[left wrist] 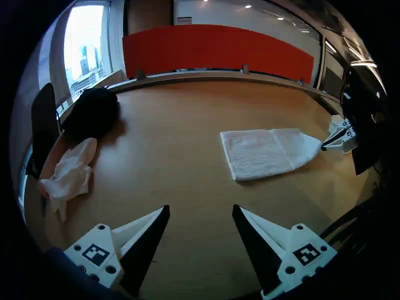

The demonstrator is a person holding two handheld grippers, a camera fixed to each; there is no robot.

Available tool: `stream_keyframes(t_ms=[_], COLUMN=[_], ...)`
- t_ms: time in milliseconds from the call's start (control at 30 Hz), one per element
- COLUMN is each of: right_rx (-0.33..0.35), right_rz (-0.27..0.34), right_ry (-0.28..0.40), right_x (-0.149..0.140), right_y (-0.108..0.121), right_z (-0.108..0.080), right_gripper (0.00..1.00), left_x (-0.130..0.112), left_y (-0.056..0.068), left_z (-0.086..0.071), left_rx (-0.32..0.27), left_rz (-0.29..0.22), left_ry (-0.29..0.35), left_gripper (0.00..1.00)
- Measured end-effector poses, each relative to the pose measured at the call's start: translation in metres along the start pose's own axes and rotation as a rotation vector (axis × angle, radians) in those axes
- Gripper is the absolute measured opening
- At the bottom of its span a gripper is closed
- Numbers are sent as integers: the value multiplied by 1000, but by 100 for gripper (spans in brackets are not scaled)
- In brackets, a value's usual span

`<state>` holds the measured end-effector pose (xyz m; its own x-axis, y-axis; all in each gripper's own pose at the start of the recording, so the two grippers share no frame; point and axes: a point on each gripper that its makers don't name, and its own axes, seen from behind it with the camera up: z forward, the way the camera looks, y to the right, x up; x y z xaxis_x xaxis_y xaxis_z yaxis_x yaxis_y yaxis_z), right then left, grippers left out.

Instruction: Fold towel

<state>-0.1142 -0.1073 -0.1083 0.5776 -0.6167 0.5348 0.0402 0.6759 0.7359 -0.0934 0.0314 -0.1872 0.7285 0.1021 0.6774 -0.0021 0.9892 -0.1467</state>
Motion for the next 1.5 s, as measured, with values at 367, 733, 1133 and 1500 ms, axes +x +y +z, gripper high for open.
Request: stream_keyframes(t_ms=[367,733,1133,1500], right_rx=[-32,-51,-28,18], right_rz=[-17,-54,-117,-207], right_ry=[42,77,101,120], right_x=[23,47,77,114], right_y=[11,19,13,-3], right_z=[-14,-26,-26,-17], right_gripper=[4,4,4,4], left_x=[9,11,13,7], left_y=[-2,-3,-3,-3], left_z=[-9,-16,-22,-26], left_rx=[7,9,16,29], left_rz=[3,-5,-1,-31], left_ry=[54,71,99,102], left_gripper=[93,93,93,93])
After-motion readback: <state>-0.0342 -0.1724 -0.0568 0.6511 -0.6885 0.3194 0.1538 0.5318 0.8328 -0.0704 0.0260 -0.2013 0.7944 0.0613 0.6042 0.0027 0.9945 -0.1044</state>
